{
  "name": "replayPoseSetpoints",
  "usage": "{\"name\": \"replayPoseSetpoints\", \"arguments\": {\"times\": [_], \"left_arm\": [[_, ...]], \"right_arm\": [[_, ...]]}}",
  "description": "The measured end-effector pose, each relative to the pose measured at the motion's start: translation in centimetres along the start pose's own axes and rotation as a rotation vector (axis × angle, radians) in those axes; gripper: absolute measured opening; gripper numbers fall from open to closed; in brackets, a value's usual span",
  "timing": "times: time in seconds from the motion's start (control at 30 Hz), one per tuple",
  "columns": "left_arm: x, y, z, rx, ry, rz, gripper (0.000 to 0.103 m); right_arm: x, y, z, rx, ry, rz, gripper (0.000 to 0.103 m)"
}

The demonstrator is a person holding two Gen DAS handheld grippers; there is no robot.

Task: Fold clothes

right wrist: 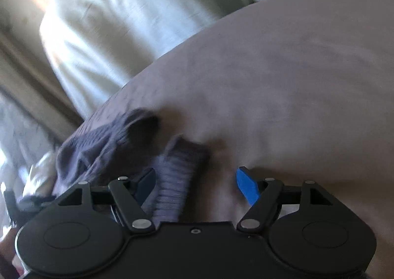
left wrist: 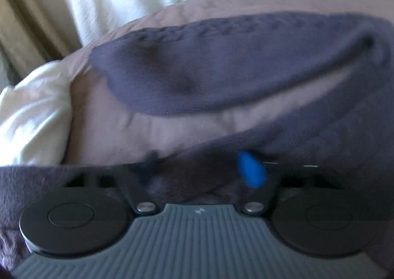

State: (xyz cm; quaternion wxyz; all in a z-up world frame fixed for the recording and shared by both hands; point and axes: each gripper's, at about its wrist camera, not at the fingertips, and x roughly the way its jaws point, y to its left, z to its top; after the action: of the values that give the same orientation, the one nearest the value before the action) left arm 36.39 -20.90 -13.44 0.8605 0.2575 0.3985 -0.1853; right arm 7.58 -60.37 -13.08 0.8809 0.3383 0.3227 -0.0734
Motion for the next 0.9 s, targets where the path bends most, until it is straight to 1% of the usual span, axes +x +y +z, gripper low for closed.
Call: {"name": "replayPoseSetpoints", "arguments": {"times": [0.03, 0.07, 0.1, 0.13, 0.17, 0.2, 0.23, 0.27, 0.3, 0.33, 0.37, 0.4, 0.43, 0.5, 0.53, 0.57, 0.6, 0.63, 0.67, 0.7, 0.73, 0.8, 0.83, 0.9], "left_arm": [[-0.4, -1.1, 0.2, 0.048, -0.004, 0.053, 0.004], [-1.2, -2.1, 0.4, 0.086, -0.027, 0.109, 0.004], [-1.8, -2.5, 0.5, 0.105, -0.052, 0.175, 0.004], [-2.3, -3.0, 0.6, 0.122, -0.077, 0.242, 0.004], [-2.7, -2.8, 0.7, 0.103, -0.090, 0.300, 0.004], [-3.1, -2.1, 0.8, 0.059, -0.097, 0.335, 0.004], [-3.0, -1.5, 0.8, 0.023, -0.084, 0.322, 0.004], [-2.8, -0.9, 0.8, -0.012, -0.068, 0.301, 0.005], [-2.7, -0.3, 0.8, -0.046, -0.051, 0.281, 0.007], [-2.5, 0.2, 0.8, -0.081, -0.035, 0.260, 0.015], [-2.4, 0.8, 0.7, -0.115, -0.019, 0.240, 0.021], [-2.5, 0.8, 0.3, -0.138, -0.010, 0.229, 0.035], [-2.6, 0.8, -0.2, -0.158, -0.003, 0.220, 0.044], [-3.2, 0.9, -1.2, -0.209, 0.009, 0.198, 0.048], [-3.7, 1.0, -1.7, -0.231, 0.015, 0.183, 0.048], [-4.3, 1.0, -2.4, -0.251, 0.021, 0.164, 0.048], [-5.4, 1.1, -3.2, -0.266, 0.021, 0.146, 0.049], [-6.6, 1.1, -3.9, -0.269, 0.012, 0.138, 0.051], [-7.7, 1.0, -4.5, -0.270, 0.002, 0.130, 0.052], [-9.0, 0.9, -5.1, -0.259, -0.007, 0.131, 0.055], [-10.3, 0.6, -5.9, -0.243, -0.018, 0.145, 0.059], [-13.1, -0.1, -7.5, -0.209, -0.040, 0.176, 0.063], [-14.0, -0.2, -7.8, -0.194, -0.047, 0.187, 0.064], [-16.4, -0.6, -9.1, -0.177, -0.048, 0.209, 0.066]], "right_arm": [[1.3, 1.1, -0.1, -0.053, 0.020, 0.001, 0.078], [2.4, 2.2, -0.3, -0.113, 0.029, -0.009, 0.068], [3.0, 3.5, -0.7, -0.199, -0.006, -0.058, 0.044], [3.3, 4.8, -1.1, -0.281, -0.047, -0.104, 0.014], [2.7, 6.3, -1.5, -0.345, -0.109, -0.142, 0.013], [2.0, 7.7, -1.9, -0.412, -0.169, -0.179, 0.013], [0.8, 8.9, -2.3, -0.474, -0.222, -0.216, 0.013], [-0.4, 9.4, -2.4, -0.497, -0.261, -0.246, 0.012], [-1.4, 9.7, -2.5, -0.513, -0.288, -0.273, 0.012], [-1.7, 9.3, -2.3, -0.507, -0.265, -0.293, 0.012], [-1.4, 8.6, -2.3, -0.503, -0.230, -0.314, 0.013], [-0.6, 7.6, -2.3, -0.498, -0.192, -0.335, 0.014], [0.2, 6.7, -2.4, -0.490, -0.153, -0.353, 0.016], [2.1, 4.9, -2.5, -0.441, -0.080, -0.381, 0.030], [2.4, 4.6, -2.6, -0.401, -0.078, -0.409, 0.043], [2.3, 4.7, -2.4, -0.370, -0.081, -0.417, 0.046], [1.9, 5.1, -2.2, -0.339, -0.090, -0.415, 0.047], [1.3, 5.6, -2.1, -0.319, -0.099, -0.403, 0.050], [0.8, 6.2, -2.0, -0.307, -0.107, -0.394, 0.050], [0.2, 6.8, -2.1, -0.323, -0.112, -0.389, 0.051], [-0.4, 7.4, -2.1, -0.340, -0.115, -0.384, 0.051], [-1.5, 8.3, -2.0, -0.374, -0.115, -0.364, 0.051], [-2.2, 8.9, -2.2, -0.382, -0.114, -0.340, 0.051], [-3.3, 10.5, -2.7, -0.397, -0.103, -0.261, 0.051]]}}
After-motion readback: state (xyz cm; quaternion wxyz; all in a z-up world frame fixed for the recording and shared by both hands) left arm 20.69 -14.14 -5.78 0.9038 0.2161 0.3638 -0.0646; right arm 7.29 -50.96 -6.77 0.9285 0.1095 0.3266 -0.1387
